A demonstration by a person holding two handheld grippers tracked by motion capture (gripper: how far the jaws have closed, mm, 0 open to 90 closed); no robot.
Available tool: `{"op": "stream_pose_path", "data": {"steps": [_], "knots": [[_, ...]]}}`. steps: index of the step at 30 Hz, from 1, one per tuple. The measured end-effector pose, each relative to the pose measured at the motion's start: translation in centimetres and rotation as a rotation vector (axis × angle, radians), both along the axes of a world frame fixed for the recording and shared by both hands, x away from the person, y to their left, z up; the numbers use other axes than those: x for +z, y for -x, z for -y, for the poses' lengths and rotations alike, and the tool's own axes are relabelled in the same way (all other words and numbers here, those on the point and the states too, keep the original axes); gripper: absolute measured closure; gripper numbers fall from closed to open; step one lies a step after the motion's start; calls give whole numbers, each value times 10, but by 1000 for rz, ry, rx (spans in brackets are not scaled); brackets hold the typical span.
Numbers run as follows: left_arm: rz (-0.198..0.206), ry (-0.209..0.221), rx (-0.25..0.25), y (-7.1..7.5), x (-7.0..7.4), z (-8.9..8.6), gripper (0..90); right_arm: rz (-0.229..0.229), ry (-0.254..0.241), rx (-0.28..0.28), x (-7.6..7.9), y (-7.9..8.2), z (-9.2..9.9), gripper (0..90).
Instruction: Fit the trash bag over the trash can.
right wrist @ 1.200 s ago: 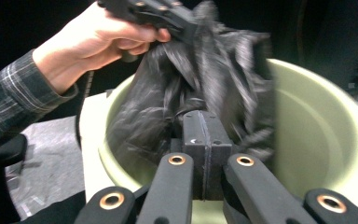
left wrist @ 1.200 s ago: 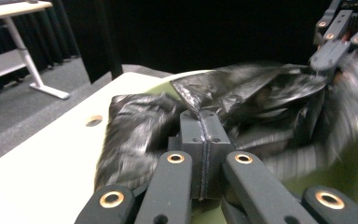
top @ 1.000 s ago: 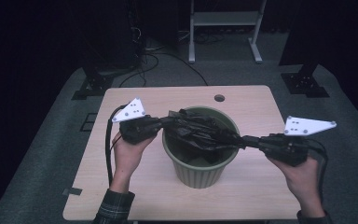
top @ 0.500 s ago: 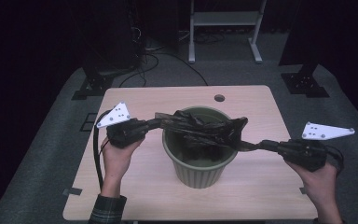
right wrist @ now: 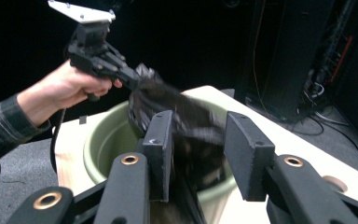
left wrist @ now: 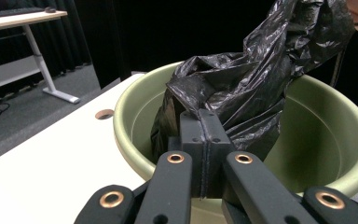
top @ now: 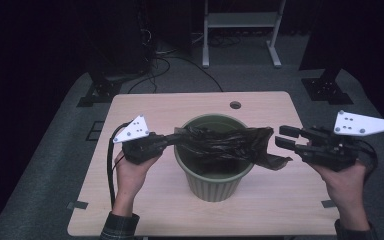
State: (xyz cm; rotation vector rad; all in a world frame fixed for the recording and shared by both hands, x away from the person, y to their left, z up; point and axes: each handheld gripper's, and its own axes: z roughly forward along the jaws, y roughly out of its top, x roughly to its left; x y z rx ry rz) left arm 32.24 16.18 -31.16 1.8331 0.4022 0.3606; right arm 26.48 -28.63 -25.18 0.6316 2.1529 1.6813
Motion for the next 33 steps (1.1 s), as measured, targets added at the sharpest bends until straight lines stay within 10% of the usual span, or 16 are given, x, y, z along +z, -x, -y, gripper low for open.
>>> {"op": "stream_pose_path", "data": {"steps": [5, 12, 23, 29, 33], "knots": [[-2, 4, -1, 0, -1, -2, 896, -4, 11, 20, 5, -14, -17, 624], [-7, 9, 15, -4, 1, -6, 896, -53, 47, 100, -6, -26, -43, 897], [-17, 36, 47, -22, 10, -3, 880, -118, 105, 273, -36, -11, -98, 900], [-17, 12, 31, -22, 9, 8, 875, -149, 78, 314, -42, -13, -106, 846], [-15, 7, 23, -23, 8, 10, 887, -86, 28, 287, -24, 0, -85, 745]]}}
